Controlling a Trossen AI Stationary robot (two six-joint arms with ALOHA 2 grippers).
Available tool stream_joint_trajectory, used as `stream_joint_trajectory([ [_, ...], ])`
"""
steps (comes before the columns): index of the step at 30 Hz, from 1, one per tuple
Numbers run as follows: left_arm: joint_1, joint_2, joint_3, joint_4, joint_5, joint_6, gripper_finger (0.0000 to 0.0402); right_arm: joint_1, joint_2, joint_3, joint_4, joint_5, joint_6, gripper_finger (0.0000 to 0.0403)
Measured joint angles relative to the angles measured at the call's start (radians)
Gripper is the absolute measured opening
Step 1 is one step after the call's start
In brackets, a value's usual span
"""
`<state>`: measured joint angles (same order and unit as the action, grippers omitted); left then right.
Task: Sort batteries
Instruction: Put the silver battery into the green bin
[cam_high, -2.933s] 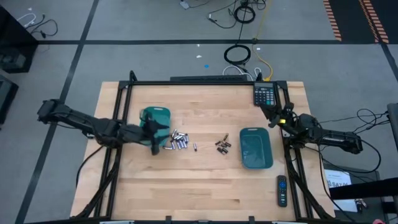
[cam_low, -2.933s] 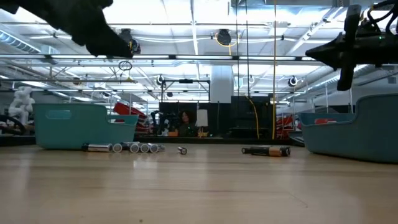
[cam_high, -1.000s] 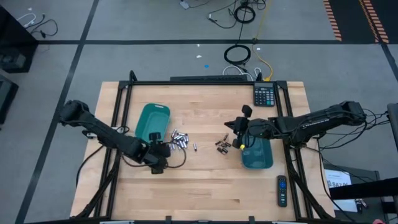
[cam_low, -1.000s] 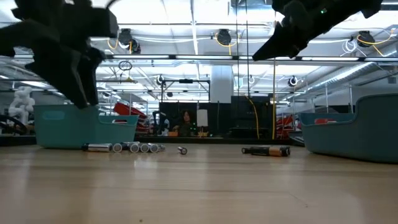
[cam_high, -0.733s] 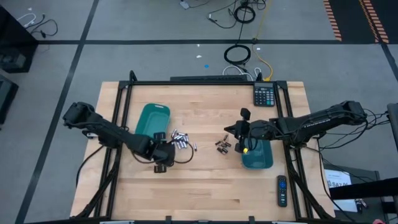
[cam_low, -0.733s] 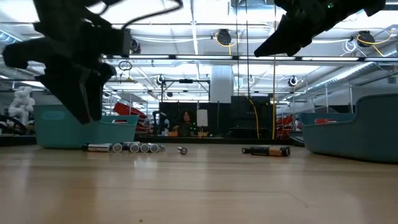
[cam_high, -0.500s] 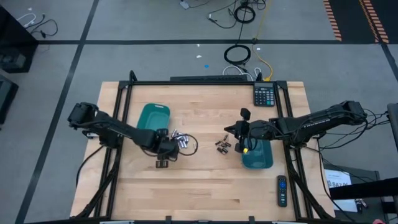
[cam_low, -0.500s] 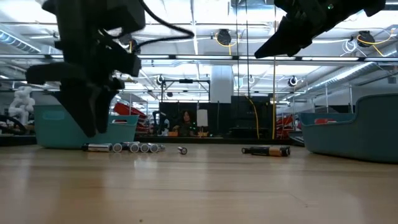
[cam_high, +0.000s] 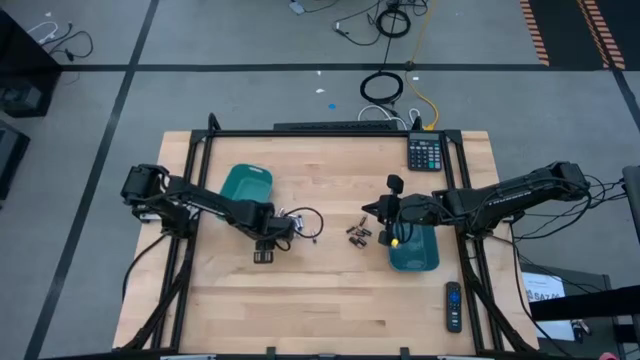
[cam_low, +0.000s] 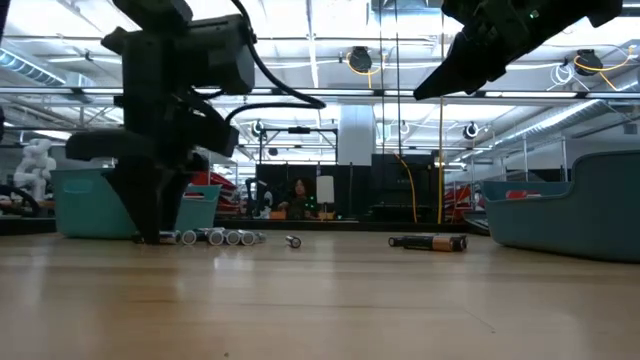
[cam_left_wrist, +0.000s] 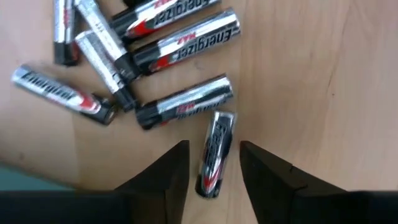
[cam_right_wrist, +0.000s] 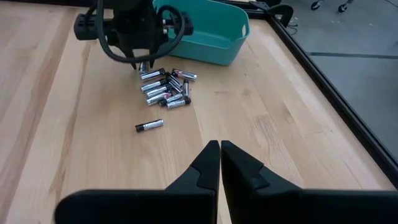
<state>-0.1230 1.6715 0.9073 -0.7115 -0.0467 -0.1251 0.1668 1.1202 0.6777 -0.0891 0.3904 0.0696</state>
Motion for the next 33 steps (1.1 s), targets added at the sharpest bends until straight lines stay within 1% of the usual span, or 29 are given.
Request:
stream_joint_trajectory([
  [7,-0.007,0.056,0.008,0.026,0.035,0.113,0.0080,0.005,0.000,0.000,0.002,0.000,-0.002,0.0006],
  [9,-0.019,0.059,0.022,0.008,0.015,0.131,0.0052,0.005,0.000,0.000,0.002,0.001,-0.002,0.0006],
  [10,-0.026,0.057,0.037,-0.013,0.000,0.133,0.0046,0.005,0.000,0.000,0.002,0.001,-0.001,0.0006],
  [14,-0.053,0.040,0.126,-0.156,-0.041,0.132,0.0046,0.005,0.000,0.000,0.003,0.001,-0.001,0.0006],
  [21,-0.085,-0.048,0.314,-0.390,-0.165,0.075,0.0046,0.005,0.000,0.000,0.007,0.004,0.013,0.0006],
  [23,-0.068,-0.084,0.335,-0.496,-0.200,0.024,0.0046,0.005,0.000,0.000,0.005,0.004,0.014,0.0006],
  [25,-0.030,-0.114,0.332,-0.603,-0.208,-0.046,0.0046,0.005,0.000,0.000,0.005,0.003,0.015,0.0006],
  [27,0.013,-0.152,0.313,-0.665,-0.216,-0.123,0.0046,0.005,0.000,0.000,0.005,0.003,0.016,0.0006],
  [29,0.044,-0.191,0.286,-0.685,-0.246,-0.179,0.0052,0.005,0.000,0.000,0.005,0.003,0.019,0.0006],
  [30,0.057,-0.209,0.273,-0.678,-0.253,-0.187,0.0067,0.005,0.000,0.000,0.005,0.002,0.019,0.0006],
  [33,0.084,-0.244,0.244,-0.687,-0.279,-0.192,0.0142,0.005,0.000,0.000,0.004,0.002,0.019,0.0006],
])
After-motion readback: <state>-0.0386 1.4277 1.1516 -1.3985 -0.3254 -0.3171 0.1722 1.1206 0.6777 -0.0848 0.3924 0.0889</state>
